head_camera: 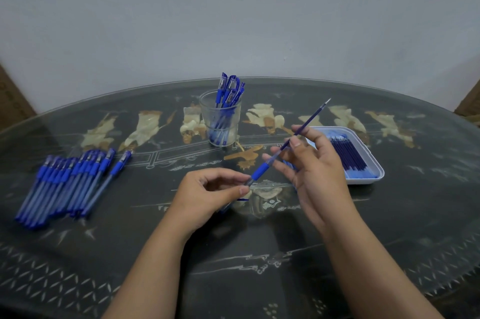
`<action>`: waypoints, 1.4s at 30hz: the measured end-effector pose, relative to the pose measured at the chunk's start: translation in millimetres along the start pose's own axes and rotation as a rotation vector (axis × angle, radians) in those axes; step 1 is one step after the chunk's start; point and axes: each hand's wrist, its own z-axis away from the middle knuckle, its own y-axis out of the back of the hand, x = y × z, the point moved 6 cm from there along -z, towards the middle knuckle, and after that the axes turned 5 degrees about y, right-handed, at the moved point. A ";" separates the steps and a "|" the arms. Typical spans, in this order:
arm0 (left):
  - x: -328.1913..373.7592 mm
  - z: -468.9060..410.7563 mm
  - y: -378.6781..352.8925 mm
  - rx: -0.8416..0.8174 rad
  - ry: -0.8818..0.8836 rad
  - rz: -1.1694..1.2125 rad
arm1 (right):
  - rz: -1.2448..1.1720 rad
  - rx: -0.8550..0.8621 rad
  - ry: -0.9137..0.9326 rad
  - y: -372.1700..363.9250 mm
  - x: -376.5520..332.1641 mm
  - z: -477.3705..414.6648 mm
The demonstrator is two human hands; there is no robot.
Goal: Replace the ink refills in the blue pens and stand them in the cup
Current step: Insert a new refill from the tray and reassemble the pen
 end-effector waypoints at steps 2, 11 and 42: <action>-0.1 -0.2 0.3 0.003 -0.007 0.018 | 0.052 -0.024 0.020 -1.4 2.9 1.2; 2.3 -2.9 16.8 0.175 -0.092 0.146 | 0.435 -0.252 0.099 -19.9 22.6 9.4; -20.0 2.4 37.0 0.369 -0.198 -0.060 | 0.333 -0.154 0.026 -43.0 21.1 0.7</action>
